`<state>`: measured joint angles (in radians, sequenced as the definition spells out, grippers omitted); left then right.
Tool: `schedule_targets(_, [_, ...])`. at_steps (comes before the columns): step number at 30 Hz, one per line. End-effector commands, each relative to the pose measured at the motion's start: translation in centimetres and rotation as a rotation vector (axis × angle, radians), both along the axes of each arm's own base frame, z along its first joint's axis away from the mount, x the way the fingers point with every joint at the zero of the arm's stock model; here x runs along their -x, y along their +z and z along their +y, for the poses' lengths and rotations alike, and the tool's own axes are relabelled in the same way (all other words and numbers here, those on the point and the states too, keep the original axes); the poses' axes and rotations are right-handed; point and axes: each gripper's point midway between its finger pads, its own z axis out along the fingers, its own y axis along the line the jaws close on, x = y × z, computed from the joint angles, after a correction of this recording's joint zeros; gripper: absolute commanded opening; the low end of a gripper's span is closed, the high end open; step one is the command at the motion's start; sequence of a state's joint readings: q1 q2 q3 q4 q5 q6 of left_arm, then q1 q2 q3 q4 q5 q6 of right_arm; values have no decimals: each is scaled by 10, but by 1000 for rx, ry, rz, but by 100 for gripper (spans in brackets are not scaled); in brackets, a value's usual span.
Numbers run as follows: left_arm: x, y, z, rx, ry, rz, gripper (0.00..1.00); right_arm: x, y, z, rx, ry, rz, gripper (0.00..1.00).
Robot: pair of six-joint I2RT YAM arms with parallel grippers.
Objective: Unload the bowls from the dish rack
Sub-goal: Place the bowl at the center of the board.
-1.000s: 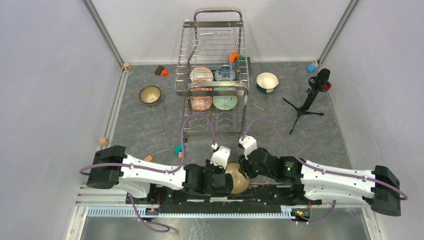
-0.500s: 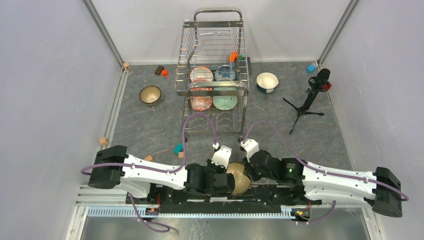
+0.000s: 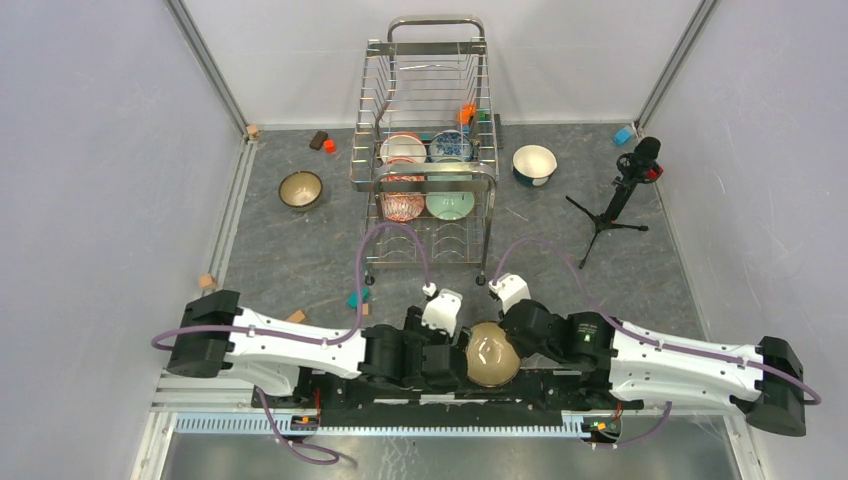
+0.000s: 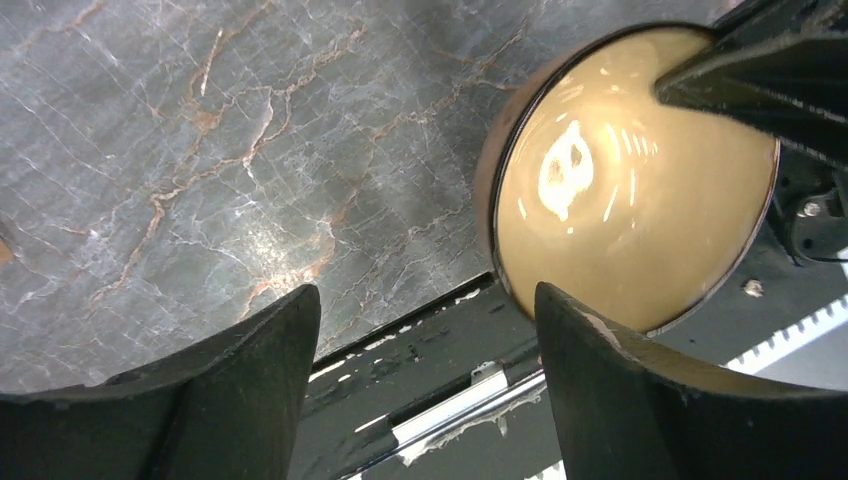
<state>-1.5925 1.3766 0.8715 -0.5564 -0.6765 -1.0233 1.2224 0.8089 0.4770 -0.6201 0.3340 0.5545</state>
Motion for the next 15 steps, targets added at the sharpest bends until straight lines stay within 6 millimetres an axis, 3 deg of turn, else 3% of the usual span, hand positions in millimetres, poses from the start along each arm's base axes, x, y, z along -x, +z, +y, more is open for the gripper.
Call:
schedule_targets(1, [-4, 32, 6, 73, 2, -22, 88, -27, 55, -6, -22, -102, -150, 0])
schedule_targets(8, [-12, 57, 32, 157, 42, -54, 99, -65, 78, -37, 75, -267, -264, 0])
schedule_targets(15, [-21, 68, 56, 207, 92, -94, 100, -112, 91, -81, 55, -520, -306, 0])
